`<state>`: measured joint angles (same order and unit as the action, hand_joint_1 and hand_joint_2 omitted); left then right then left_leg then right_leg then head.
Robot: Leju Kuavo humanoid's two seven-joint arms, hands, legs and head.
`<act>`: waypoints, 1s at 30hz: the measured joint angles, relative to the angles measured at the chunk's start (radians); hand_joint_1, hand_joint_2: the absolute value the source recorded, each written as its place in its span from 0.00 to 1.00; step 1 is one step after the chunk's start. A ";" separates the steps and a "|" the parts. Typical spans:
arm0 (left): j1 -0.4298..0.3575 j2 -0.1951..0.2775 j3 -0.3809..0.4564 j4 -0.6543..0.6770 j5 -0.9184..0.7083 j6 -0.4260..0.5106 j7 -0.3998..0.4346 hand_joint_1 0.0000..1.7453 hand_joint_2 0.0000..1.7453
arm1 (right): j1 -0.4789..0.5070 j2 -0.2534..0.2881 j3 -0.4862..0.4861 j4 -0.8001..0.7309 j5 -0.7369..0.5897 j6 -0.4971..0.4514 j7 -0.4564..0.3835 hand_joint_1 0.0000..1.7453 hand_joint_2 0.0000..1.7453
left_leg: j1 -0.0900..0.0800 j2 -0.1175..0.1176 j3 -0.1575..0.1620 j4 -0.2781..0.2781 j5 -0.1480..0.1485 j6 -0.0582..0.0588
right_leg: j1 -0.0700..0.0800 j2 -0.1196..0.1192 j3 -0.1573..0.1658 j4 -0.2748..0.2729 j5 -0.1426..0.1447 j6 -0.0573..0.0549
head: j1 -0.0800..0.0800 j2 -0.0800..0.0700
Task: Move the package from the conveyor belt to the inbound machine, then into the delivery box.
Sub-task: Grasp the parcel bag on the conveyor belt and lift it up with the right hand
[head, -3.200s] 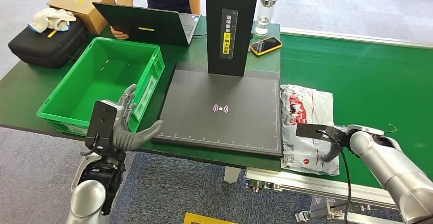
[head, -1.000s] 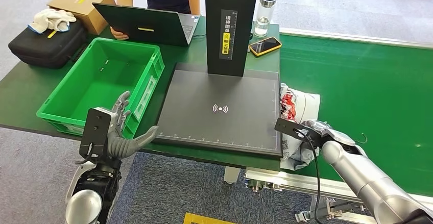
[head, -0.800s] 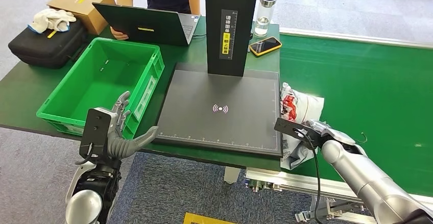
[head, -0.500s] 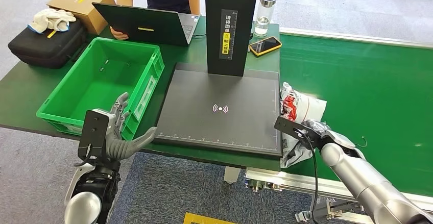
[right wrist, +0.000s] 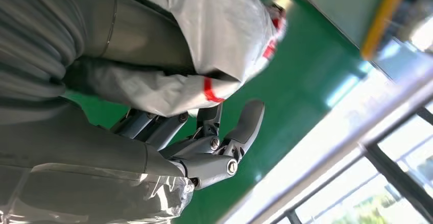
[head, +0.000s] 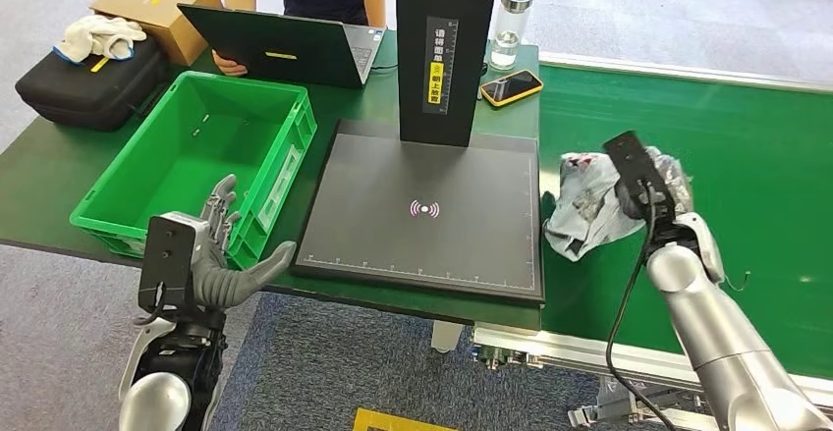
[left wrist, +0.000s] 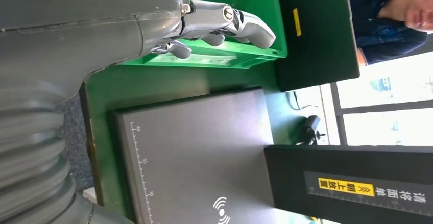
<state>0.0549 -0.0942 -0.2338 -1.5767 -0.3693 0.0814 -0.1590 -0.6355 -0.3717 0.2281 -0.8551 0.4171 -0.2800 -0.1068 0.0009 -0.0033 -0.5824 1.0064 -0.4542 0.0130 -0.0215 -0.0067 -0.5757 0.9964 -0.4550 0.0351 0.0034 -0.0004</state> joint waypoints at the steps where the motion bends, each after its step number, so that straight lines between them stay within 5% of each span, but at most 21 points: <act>1: -0.002 0.000 0.000 0.001 0.000 0.001 -0.002 0.00 1.00 | 0.004 0.001 -0.029 -0.019 -0.017 -0.017 -0.017 1.00 1.00 | 0.000 0.000 0.000 0.000 0.000 0.000 | 0.000 0.000 0.000 0.000 0.000 0.000 | 0.000 0.000; 13: -0.026 0.000 -0.002 0.029 0.008 0.014 -0.022 0.00 1.00 | 0.017 0.014 -0.271 -0.201 -0.211 -0.126 -0.187 1.00 1.00 | 0.000 0.000 0.000 0.000 0.000 0.000 | 0.000 0.000 -0.001 0.000 0.000 0.000 | 0.000 0.000; 30: -0.040 0.000 -0.011 0.044 0.004 -0.005 -0.024 0.00 1.00 | 0.109 0.070 -0.299 -0.436 -0.268 -0.130 -0.255 1.00 1.00 | 0.000 0.000 0.000 0.000 0.000 0.000 | 0.000 0.000 -0.001 0.000 0.000 0.000 | 0.000 0.000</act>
<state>0.0147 -0.0942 -0.2445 -1.5330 -0.3651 0.0769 -0.1831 -0.5263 -0.3021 -0.0708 -1.2913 0.1492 -0.4103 -0.3620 0.0011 -0.0029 -0.5828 1.0061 -0.4542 0.0130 -0.0213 -0.0063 -0.5765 0.9964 -0.4552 0.0349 0.0033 -0.0005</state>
